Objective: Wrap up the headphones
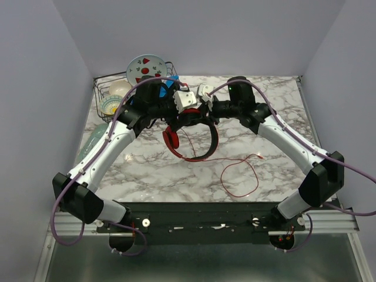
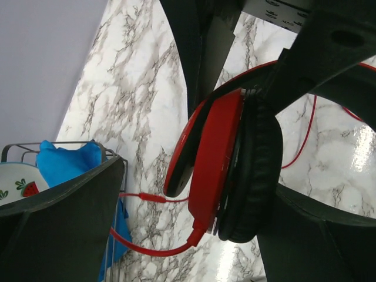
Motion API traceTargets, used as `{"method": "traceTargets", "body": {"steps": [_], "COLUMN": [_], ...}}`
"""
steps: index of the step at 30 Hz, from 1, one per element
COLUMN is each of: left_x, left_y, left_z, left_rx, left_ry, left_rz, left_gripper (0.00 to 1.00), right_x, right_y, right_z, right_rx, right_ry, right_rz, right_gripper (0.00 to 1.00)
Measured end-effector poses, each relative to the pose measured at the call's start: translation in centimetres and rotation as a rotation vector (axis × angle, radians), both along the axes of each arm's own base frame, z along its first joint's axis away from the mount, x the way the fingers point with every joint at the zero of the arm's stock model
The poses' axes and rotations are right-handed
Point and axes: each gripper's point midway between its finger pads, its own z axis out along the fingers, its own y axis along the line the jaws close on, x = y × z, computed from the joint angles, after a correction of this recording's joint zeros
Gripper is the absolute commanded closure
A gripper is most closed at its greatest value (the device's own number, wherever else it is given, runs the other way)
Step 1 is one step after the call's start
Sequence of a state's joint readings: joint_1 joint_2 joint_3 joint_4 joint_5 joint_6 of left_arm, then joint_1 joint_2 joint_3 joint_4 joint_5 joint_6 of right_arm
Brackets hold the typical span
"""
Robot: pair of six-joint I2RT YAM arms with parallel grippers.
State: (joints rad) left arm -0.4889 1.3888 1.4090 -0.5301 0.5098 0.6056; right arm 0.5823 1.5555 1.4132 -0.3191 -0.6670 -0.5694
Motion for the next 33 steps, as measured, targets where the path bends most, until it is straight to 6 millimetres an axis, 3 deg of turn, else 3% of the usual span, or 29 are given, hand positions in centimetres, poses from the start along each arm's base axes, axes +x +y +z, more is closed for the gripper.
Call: {"method": "traceTargets", "body": {"steps": [2, 3, 5, 6, 8, 9, 10, 11, 12, 14, 15, 19, 25, 33], "left_x": [0.3, 0.3, 0.3, 0.2, -0.3, -0.4, -0.5, -0.6, -0.7, -0.8, -0.8, -0.5, 2.5, 4.8], "left_y": [-0.1, -0.2, -0.3, -0.5, -0.8, -0.8, -0.9, -1.0, -1.1, -1.2, -1.1, -0.5, 1.5, 4.3], "left_z": [-0.2, -0.3, -0.4, -0.5, -0.6, -0.7, -0.7, -0.7, -0.7, -0.9, -1.0, -1.9, -2.4, -1.4], "left_rx": [0.002, 0.003, 0.001, 0.001, -0.008, -0.009, -0.013, -0.016, -0.019, -0.031, -0.035, -0.052, -0.075, -0.111], "left_ry": [0.003, 0.007, 0.016, 0.019, 0.04, 0.044, 0.05, 0.052, 0.053, 0.065, 0.068, 0.07, 0.036, 0.003], "left_rz": [0.001, 0.001, -0.001, -0.009, -0.021, -0.026, -0.034, -0.04, -0.047, -0.039, -0.035, 0.027, 0.268, 0.506], "left_gripper": [0.17, 0.31, 0.45, 0.6, 0.76, 0.91, 0.98, 1.0, 1.0, 1.0, 1.0, 1.0, 1.0, 1.0], "right_x": [-0.1, -0.1, 0.0, 0.1, 0.3, 0.4, 0.4, 0.5, 0.5, 0.5, 0.6, 1.5, 4.6, 5.7], "right_y": [0.0, 0.0, -0.1, -0.2, -0.3, -0.3, -0.3, -0.3, -0.3, -0.4, -0.4, -0.7, -3.7, -7.4], "right_z": [0.0, 0.0, 0.1, 0.1, 0.1, 0.2, 0.2, 0.3, 0.2, 0.1, 0.0, -0.8, -1.4, -2.7], "right_rx": [-0.002, -0.004, -0.006, -0.007, -0.011, -0.01, -0.009, -0.007, -0.007, 0.0, 0.005, 0.017, 0.087, 0.199], "right_ry": [-0.004, -0.006, -0.01, -0.012, -0.015, -0.017, -0.02, -0.02, -0.018, 0.0, 0.007, 0.08, 0.189, 0.3], "right_rz": [0.003, 0.001, -0.004, -0.01, -0.023, -0.028, -0.027, -0.031, -0.034, -0.055, -0.071, -0.204, -0.586, -0.918], "right_gripper": [0.89, 0.89, 0.89, 0.87, 0.83, 0.78, 0.76, 0.72, 0.6, 0.55, 0.43, 0.22, 0.14, 0.13]}}
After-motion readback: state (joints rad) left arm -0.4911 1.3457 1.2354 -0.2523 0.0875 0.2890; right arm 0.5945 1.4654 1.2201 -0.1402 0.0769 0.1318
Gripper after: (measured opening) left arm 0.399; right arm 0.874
